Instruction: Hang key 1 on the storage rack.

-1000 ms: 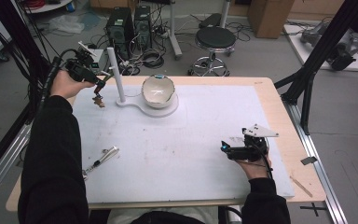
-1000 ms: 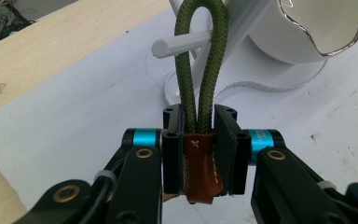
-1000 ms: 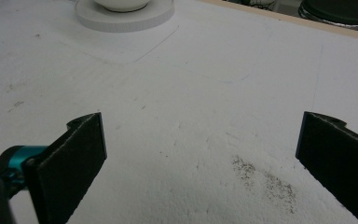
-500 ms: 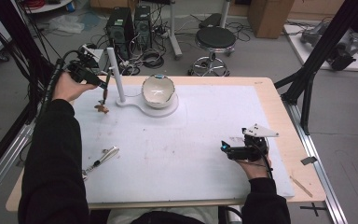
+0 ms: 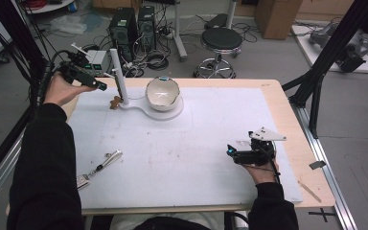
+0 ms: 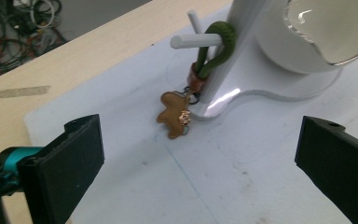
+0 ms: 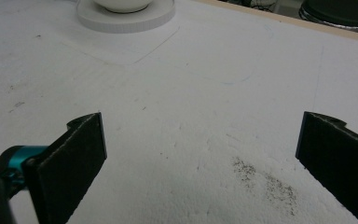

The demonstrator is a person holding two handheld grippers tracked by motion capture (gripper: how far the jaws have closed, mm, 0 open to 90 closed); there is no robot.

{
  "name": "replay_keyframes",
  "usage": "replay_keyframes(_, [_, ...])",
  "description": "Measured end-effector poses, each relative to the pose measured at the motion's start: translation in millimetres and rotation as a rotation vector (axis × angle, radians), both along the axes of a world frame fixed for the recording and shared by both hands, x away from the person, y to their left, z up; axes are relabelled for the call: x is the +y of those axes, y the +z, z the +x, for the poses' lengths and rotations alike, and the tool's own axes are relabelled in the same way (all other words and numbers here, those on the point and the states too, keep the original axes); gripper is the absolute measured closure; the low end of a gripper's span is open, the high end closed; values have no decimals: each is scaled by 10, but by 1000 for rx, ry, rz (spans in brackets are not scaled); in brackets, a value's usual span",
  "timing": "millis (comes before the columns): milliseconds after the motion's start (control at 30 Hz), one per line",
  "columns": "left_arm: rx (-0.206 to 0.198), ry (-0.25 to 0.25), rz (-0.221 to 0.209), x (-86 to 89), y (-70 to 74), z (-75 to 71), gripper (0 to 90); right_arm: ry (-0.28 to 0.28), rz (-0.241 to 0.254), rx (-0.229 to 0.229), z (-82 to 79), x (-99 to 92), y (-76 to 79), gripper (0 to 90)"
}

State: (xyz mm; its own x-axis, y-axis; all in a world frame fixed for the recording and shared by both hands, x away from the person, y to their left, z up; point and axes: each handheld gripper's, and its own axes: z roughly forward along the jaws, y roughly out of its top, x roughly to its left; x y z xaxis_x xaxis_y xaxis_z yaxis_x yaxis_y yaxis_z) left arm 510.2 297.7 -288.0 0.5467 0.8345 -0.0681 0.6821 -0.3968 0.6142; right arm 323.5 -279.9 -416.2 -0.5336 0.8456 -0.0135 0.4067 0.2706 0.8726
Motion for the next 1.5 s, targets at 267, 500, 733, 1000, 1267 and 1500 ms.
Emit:
replay_keyframes(267, [-28,2,-40,125,24,-213,17,-1,5,3,2,-1,-1,8])
replay_keyframes(500, [-67,-9,-34,125,58,-415,17,-5,5,-4,-1,-4,7,8])
replay_keyframes(733, [-80,-18,-33,97,64,-565,17,-1,3,-6,-1,4,7,8])
replay_keyframes(1000, [-94,-57,-30,24,64,-722,17,3,-6,-5,6,8,2,8])
replay_keyframes(1267, [-115,-73,-24,-37,55,-876,17,2,-4,-9,11,4,4,8])
replay_keyframes(1500, [-110,-83,-4,-53,-35,-983,17,6,-5,-6,24,17,0,9])
